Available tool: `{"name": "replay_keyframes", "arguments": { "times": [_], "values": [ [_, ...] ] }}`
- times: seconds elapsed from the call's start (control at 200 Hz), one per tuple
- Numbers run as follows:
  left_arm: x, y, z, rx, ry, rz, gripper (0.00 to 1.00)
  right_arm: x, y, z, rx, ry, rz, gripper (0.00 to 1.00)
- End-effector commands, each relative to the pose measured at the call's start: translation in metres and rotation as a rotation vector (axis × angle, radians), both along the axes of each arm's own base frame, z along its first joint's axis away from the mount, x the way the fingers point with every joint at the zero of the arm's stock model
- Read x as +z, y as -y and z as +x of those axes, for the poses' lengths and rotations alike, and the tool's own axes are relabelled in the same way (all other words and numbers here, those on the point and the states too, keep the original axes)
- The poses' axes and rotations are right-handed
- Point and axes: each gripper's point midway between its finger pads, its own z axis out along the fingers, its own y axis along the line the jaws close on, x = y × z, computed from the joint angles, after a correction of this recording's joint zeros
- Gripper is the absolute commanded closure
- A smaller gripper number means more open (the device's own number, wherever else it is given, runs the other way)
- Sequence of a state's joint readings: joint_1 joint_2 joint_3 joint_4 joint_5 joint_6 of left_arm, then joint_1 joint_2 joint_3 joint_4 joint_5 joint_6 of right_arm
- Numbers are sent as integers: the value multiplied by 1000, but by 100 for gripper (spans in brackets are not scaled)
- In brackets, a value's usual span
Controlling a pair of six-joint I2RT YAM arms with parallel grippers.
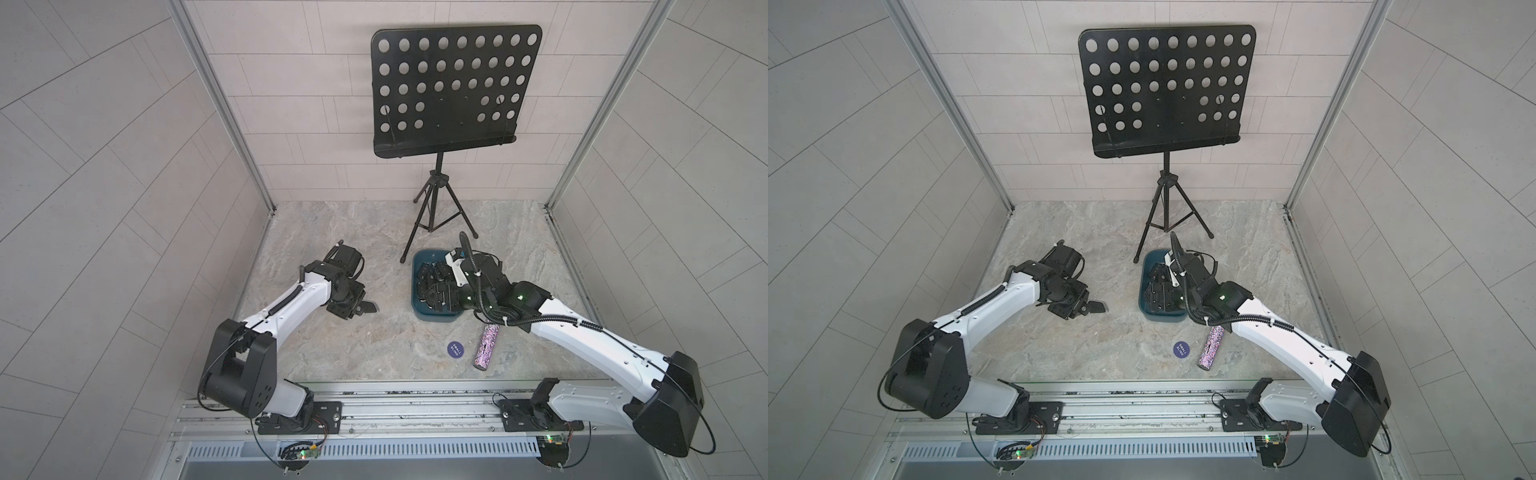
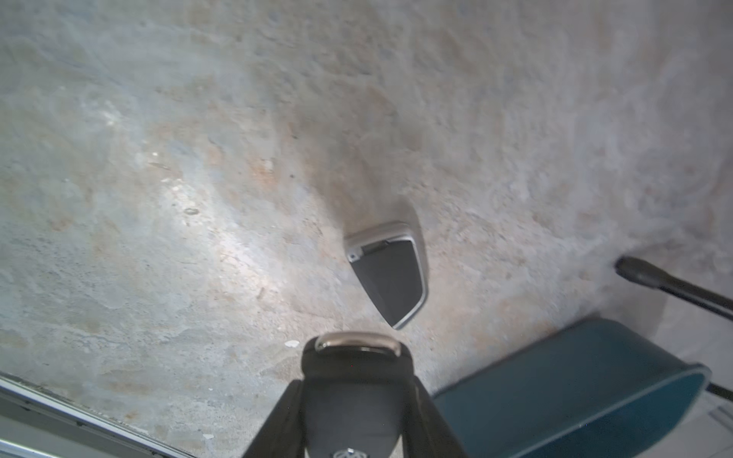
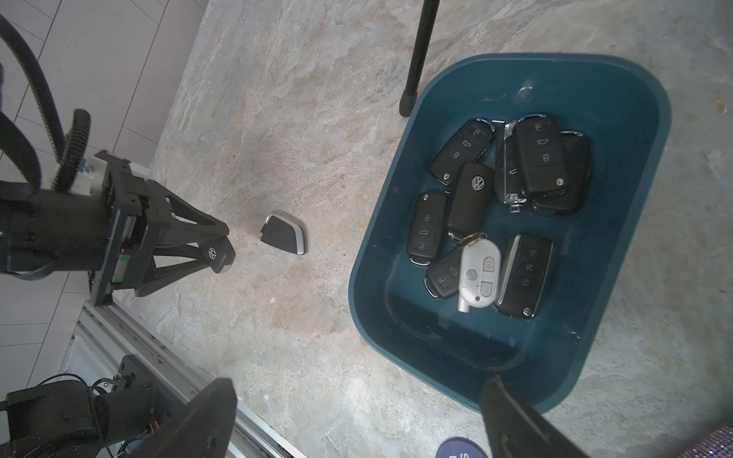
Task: Place the car key into the storage box
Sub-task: Pick up the car key from the center of the board, then place the car key in the storage box.
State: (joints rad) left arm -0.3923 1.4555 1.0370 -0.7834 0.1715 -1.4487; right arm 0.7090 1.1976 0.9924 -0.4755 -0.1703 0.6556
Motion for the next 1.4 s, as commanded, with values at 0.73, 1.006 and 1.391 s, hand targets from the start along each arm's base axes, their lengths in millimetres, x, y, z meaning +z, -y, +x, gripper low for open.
{"name": "replay_keyframes", "arguments": {
  "times": [0.73, 1.006, 1.391],
  "values": [
    [46, 195, 44, -957, 172, 41, 68, -1, 37, -12, -132, 41, 12, 0],
    [6, 214, 40, -1102, 83, 166, 68, -3, 44, -17, -155, 42, 27, 0],
    [-29, 215, 45, -1171, 2, 233, 68, -8, 45, -20, -164, 28, 39, 0]
  ]
}}
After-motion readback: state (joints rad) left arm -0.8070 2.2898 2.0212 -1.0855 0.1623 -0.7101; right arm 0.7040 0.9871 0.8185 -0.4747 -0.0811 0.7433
